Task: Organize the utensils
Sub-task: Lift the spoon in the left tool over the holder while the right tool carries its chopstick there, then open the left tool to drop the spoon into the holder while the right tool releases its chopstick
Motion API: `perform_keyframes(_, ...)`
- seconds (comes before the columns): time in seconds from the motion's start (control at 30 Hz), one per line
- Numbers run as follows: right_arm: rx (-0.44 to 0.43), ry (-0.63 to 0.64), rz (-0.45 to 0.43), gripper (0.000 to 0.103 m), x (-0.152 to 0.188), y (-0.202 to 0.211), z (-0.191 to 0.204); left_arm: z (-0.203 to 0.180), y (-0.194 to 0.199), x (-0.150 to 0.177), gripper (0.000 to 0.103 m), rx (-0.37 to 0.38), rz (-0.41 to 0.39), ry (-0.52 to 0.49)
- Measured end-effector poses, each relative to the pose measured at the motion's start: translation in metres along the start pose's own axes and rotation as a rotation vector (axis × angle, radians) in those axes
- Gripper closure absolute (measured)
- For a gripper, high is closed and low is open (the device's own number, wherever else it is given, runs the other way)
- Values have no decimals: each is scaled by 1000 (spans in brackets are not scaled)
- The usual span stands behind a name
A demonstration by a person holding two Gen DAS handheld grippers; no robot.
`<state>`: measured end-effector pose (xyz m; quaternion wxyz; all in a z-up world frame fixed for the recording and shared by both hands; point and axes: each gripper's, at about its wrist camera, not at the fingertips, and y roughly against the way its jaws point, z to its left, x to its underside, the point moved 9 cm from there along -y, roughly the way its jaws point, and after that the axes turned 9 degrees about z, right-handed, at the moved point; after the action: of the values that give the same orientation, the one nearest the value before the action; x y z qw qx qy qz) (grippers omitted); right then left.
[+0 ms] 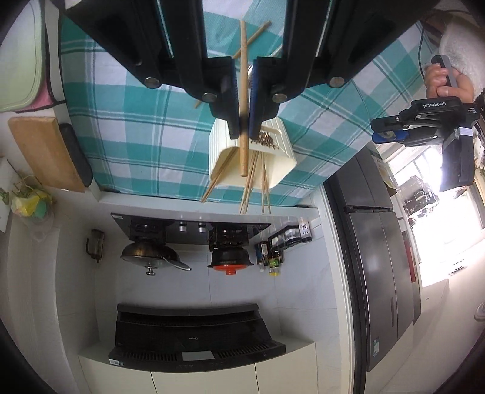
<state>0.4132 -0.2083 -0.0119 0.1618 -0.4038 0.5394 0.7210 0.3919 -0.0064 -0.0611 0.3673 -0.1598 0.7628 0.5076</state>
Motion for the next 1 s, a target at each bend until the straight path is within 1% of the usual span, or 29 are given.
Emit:
perform_keyframes(0.1, 14, 22, -27, 96, -38, -4, 0, 3, 11, -36, 67, 18, -37, -3)
perform_keyframes(0.17, 30, 44, -47, 96, -65, -7, 0, 8, 17, -65, 67, 17, -72, -4)
perform_keyframes(0.3, 49, 62, -111, 96, -115, -13, 1, 18, 20, -123, 67, -49, -167, -17)
perform_keyframes(0.43, 71, 53, -202, 96, -150, -28, -2, 33, 0, -166, 67, -108, -251, -10)
perform_keyframes(0.5, 82, 51, -244, 96, -158, -42, -4, 45, -20, -175, 67, -130, -267, 11)
perform_keyframes(0.53, 81, 42, -249, 96, -158, -51, -5, 53, -34, -176, 67, -136, -257, 28)
perform_keyframes(0.57, 76, 27, -239, 96, -158, -63, -8, 60, -49, -175, 67, -140, -234, 46)
perform_keyframes(0.63, 56, -17, -192, 96, -151, -91, -15, 73, -82, -167, 67, -147, -169, 76)
perform_keyframes(0.73, 4, -83, -58, 96, -127, -142, -22, 85, -123, -148, 67, -160, -64, 91)
perform_keyframes(0.8, -39, -111, 36, 96, -108, -173, -23, 89, -142, -136, 67, -153, -8, 103)
perform_keyframes(0.87, -69, -137, 105, 96, -92, -196, -23, 89, -156, -126, 67, -141, 41, 117)
perform_keyframes(0.97, -122, -191, 221, 91, -73, -226, -21, 89, -169, -115, 65, -143, 113, 150)
perform_keyframes(1.0, -139, -218, 242, 82, -69, -230, -21, 87, -169, -114, 62, -133, 120, 159)
